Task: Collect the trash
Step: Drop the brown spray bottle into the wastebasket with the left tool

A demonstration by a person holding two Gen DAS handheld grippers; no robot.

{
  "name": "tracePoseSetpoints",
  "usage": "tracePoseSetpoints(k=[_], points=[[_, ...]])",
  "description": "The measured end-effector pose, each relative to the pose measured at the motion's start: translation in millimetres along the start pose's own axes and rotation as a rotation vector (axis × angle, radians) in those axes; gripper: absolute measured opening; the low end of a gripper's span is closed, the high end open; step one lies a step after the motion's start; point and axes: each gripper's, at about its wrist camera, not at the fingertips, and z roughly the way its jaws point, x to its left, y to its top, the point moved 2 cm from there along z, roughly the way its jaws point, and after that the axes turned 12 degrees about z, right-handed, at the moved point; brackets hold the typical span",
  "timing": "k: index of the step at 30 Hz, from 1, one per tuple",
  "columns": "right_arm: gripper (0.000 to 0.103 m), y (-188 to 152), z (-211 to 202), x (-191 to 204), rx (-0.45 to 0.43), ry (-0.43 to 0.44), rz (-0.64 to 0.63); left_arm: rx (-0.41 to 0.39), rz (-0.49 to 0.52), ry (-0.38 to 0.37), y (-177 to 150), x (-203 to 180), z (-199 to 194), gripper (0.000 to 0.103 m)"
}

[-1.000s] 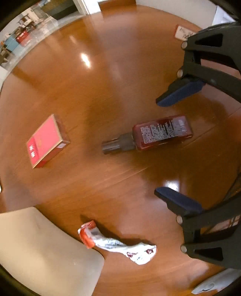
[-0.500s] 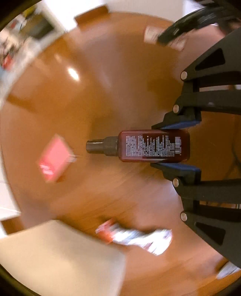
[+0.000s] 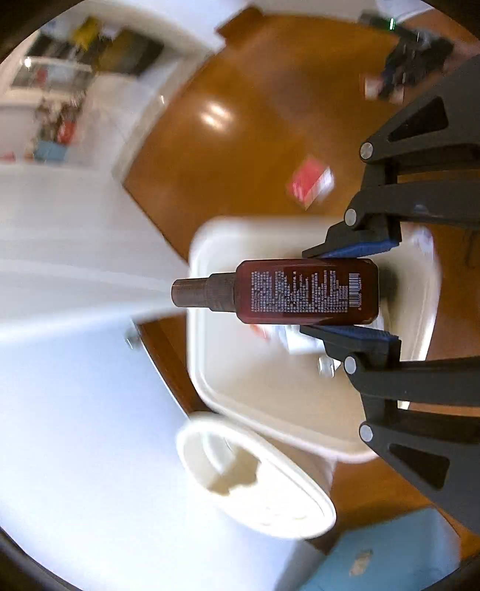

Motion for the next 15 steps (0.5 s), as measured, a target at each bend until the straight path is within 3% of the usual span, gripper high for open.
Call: tracePoseSetpoints(k=[2, 3, 4, 6, 11, 15], points=[[0.032, -3.2, 2.1, 4.6, 0.007, 0.002, -0.009, 0.078, -0.056, -0.005, -13.4, 11.1, 28.4, 0.031], [0.032, -3.8, 3.1, 5.9, 0.011, 0.002, -0.012, 0.108, -0.075, -0.016, -19.7, 14.4, 38.0, 0.041], [0.032, -2.7, 5.2, 8.0, 0.013, 0.000, -0.015, 0.120, -0.087, -0.009, -24.4, 17.4, 41.8, 0.063], [0.032, 0.6, 5.1, 12.3, 0.010, -0.007, -0.019, 0.094, -0.117, 0.006, -33.2, 21.3, 37.9, 0.080], [0.032, 19.5, -4.1, 40.1, -0.031, 0.026, -0.044, 0.107, -0.041, 0.018, -23.7, 30.9, 23.1, 0.080], [0.032, 52.8, -32.1, 102.6, -0.110, 0.125, -0.112, 0.105, 0.084, 0.057, -27.5, 30.0, 7.3, 0.080]])
